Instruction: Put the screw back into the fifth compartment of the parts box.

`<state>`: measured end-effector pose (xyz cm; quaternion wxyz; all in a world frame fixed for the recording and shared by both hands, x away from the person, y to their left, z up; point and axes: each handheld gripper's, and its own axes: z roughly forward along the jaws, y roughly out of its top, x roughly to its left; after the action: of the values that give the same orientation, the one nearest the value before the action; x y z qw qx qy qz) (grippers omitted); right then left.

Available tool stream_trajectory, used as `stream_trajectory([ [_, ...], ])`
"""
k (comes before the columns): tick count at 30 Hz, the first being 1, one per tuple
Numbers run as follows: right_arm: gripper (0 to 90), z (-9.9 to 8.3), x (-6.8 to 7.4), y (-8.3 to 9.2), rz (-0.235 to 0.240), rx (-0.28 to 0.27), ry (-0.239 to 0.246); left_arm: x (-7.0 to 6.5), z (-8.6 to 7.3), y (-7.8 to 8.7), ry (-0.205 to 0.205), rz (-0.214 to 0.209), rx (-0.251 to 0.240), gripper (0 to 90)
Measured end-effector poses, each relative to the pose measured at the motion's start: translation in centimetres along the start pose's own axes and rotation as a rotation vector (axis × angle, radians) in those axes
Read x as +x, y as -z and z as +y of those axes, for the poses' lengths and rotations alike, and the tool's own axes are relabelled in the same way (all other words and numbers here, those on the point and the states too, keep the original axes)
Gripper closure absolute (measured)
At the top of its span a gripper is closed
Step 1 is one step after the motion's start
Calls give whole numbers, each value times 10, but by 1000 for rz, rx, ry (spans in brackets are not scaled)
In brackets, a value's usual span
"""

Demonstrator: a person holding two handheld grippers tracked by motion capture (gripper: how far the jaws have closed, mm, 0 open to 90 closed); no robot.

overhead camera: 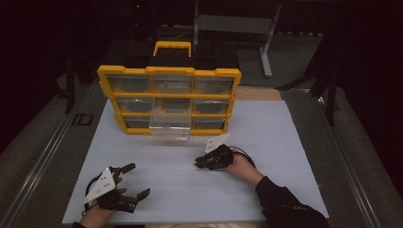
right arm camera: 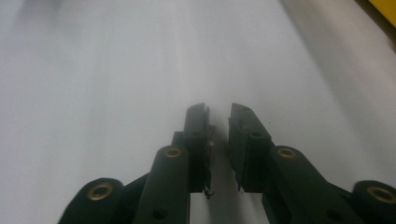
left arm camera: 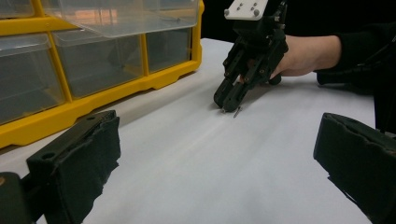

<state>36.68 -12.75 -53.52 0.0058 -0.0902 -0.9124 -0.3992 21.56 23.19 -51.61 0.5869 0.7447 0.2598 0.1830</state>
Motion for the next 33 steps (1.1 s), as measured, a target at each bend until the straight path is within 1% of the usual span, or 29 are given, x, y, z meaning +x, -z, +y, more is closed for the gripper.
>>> stream_trajectory([
  [1, 799, 1, 2, 0, -19, 6, 16, 0, 0, 0, 1, 1, -1, 17],
  [2, 815, 1, 2, 0, -26, 7, 19, 0, 0, 0, 1, 2, 0, 18],
  [4, 873, 1, 1, 0, -33, 7, 10, 0, 0, 0, 1, 1, 0, 18],
  [7, 875, 1, 0, 0, -29, 6, -11, 0, 0, 0, 0, 0, 0, 17],
  [10, 879, 2, -1, 1, -28, 13, -15, 0, 0, 0, 0, 1, -1, 17],
  [12, 880, 2, -2, 4, -25, 2, -29, 0, 0, 0, 0, 1, -1, 17],
  [15, 880, 4, -4, 12, -24, -22, -47, 0, 0, 0, -1, 1, -1, 17],
  [23, 881, 12, -6, 37, -46, -70, -58, 0, 0, 0, 0, 1, 1, 18],
  [30, 881, 22, -5, 59, -61, -104, -66, 0, 0, 0, 0, 2, 0, 17],
  [32, 881, 25, -6, 64, -68, -106, -66, 0, 0, 0, 1, 1, -1, 17],
  [33, 881, 27, -6, 67, -70, -109, -75, 0, 0, 0, 2, 1, -1, 17],
])
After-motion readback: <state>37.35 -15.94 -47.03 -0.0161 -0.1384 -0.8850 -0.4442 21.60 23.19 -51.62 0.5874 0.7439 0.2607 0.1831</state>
